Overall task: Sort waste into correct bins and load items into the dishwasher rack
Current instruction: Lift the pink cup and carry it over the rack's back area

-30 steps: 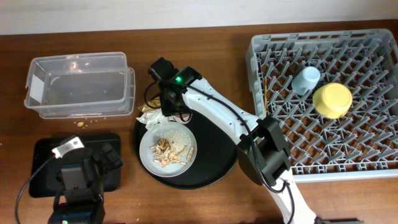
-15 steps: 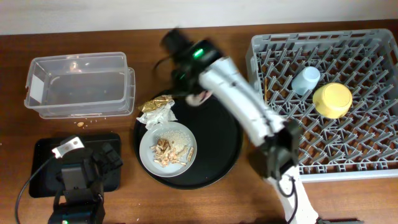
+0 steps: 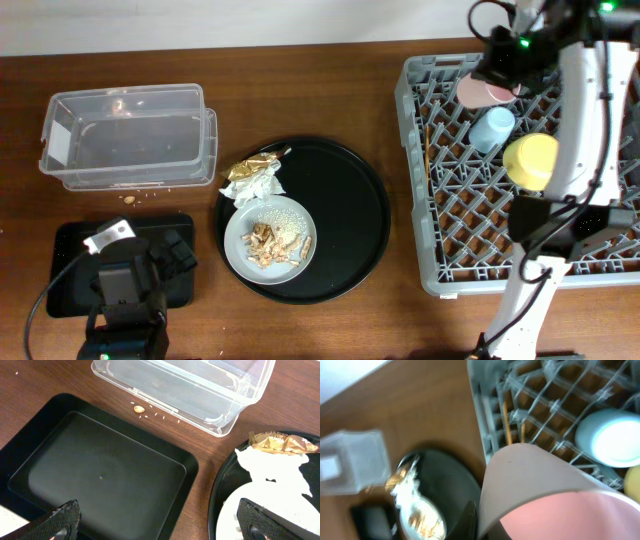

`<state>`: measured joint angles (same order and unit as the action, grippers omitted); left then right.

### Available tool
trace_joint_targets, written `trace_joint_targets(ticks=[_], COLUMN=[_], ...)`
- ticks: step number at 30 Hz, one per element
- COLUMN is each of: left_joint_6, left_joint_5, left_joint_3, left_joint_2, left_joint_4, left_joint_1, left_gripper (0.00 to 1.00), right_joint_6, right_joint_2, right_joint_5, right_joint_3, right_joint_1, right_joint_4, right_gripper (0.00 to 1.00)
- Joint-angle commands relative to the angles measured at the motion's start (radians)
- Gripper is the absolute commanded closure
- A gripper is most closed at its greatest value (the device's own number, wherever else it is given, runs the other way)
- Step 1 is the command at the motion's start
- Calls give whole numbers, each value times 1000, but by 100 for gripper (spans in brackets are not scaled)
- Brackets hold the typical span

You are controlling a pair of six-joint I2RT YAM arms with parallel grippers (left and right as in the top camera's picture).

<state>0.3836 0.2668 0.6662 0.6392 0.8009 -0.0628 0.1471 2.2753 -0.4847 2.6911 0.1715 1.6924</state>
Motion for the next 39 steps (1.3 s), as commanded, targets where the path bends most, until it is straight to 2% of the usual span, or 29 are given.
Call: trace_joint_targets(ticks=[1, 8, 11, 17, 28, 32, 34, 39], left_joint_6=[5, 5, 5, 5, 5, 5, 5, 5], left_joint_5=[10, 10, 10, 10, 10, 11, 10, 11], left_joint_3=[13, 13, 13, 13, 13, 13, 13, 13], left_joint_2=[-6, -6, -6, -6, -6, -6, -6, -6], left_joint_4=[-2, -2, -2, -2, -2, -2, -2, -2], left_joint_1=[4, 4, 4, 4, 4, 4, 4, 4], left_gripper=[1, 1, 1, 1, 1, 1, 1, 1], right_joint_6=[-229, -357, -378, -378, -380, -362, -306, -285], right_joint_2=[-6, -6, -4, 11, 12, 21, 22, 22], right_joint_5=[-301, -708, -793, -795, -839, -753, -702, -682], right_joint_3=[-167, -526, -642, -752, -772, -783, -783, -784], right_joint_1=[37, 138, 185, 222, 169, 148, 159, 192], right_joint_4=[2, -129, -181, -248, -245, -269, -288, -295], right_gripper=[96, 96, 96, 96, 96, 96, 96, 96])
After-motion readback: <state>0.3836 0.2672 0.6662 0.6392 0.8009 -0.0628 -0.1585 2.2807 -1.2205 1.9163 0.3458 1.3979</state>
